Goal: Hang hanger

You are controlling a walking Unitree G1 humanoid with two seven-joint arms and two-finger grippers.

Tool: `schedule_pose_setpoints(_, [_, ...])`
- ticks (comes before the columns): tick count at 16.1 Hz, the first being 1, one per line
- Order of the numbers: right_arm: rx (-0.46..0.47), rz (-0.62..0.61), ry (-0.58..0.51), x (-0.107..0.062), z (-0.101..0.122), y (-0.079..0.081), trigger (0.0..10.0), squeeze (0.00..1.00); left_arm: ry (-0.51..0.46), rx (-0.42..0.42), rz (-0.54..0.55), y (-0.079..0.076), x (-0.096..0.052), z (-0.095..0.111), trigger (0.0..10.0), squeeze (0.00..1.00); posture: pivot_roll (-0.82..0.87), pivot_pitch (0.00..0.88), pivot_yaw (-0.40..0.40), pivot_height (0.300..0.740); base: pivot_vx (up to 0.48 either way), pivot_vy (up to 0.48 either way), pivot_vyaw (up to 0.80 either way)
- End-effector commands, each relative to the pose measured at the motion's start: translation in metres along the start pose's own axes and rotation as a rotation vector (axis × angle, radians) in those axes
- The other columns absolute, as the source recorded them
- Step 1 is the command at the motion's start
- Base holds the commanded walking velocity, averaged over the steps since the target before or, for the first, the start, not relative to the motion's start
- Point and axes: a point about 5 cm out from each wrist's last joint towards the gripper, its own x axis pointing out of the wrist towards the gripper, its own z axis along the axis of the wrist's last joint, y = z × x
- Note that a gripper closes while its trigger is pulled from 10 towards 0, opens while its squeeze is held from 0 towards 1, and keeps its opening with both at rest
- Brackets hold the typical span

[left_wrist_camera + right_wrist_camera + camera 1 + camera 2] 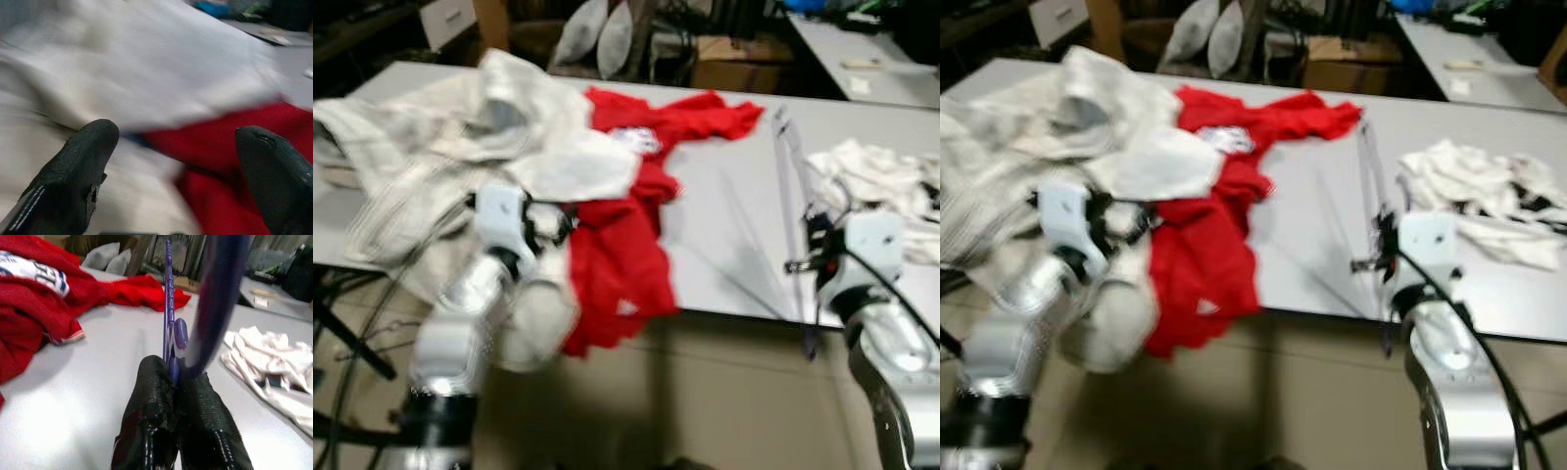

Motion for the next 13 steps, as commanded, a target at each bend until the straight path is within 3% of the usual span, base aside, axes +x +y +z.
schedule_pose_setpoints(1, [0.025, 0.024, 0.014, 0.000, -0.003, 0.003, 10.0, 0.00, 0.001, 0.038, 0.021, 0.004, -0.003, 0.000, 10.0, 1.00, 0.00, 0.000, -0.053, 0.740, 0.000, -0.480, 0.00])
schedule_pose_setpoints(3, [0.054, 0.020, 0.022, 0.002, -0.008, 0.004, 10.0, 0.00, 0.009, 0.053, 0.028, 0.005, -0.004, -0.002, 10.0, 1.00, 0.01, 0.000, -0.060, 0.740, 0.000, -0.480, 0.00])
schedule_pose_setpoints(5, [0.003, -0.074, 0.065, 0.005, -0.021, -0.004, 10.0, 0.00, 0.010, 0.068, 0.007, 0.000, 0.000, -0.002, 10.0, 1.00, 0.01, 0.000, -0.048, 0.740, 0.000, -0.480, 0.00])
schedule_pose_setpoints(9, [0.010, -0.112, 0.112, -0.006, -0.033, -0.009, 10.0, 0.00, 0.016, 0.068, -0.028, -0.006, 0.009, -0.005, 10.0, 1.00, -0.02, 0.000, -0.012, 0.740, 0.000, -0.457, 0.00])
schedule_pose_setpoints(12, [0.036, -0.093, 0.113, -0.009, -0.030, -0.010, 10.0, 0.00, 0.011, 0.041, -0.064, -0.021, 0.015, -0.007, 10.0, 1.00, -0.06, 0.000, 0.022, 0.740, 0.000, 0.000, 0.00])
schedule_pose_setpoints(13, [0.068, -0.073, 0.131, -0.013, -0.029, -0.010, 10.0, 0.00, -0.014, 0.036, -0.101, -0.030, 0.015, -0.006, 10.0, 0.94, -0.07, 0.000, 0.018, 0.740, 0.000, 0.000, 0.00])
